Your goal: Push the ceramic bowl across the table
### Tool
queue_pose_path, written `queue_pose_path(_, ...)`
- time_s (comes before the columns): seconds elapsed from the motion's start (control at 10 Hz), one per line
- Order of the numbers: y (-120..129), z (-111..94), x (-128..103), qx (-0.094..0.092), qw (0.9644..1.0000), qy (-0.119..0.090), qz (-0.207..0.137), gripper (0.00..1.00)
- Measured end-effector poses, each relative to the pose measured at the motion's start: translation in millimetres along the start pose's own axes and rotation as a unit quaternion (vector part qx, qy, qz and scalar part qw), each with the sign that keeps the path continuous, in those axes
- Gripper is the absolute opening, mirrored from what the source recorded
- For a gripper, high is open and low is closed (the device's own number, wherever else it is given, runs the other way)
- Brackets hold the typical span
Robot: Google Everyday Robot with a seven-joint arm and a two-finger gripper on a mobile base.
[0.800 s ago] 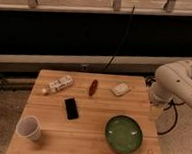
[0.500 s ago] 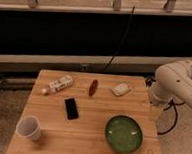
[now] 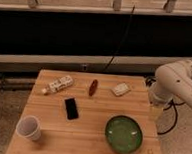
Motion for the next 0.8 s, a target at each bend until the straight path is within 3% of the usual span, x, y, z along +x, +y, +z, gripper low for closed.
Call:
queue_pose_path(0.3, 26.6, 20.7, -1.9, -0.010, 0.9999, -0.002, 0.004, 0.80)
queue_pose_path(0.8, 38.8, 37.3, -9.6, -0.017, 0.9998, -0.006, 0.006, 0.80)
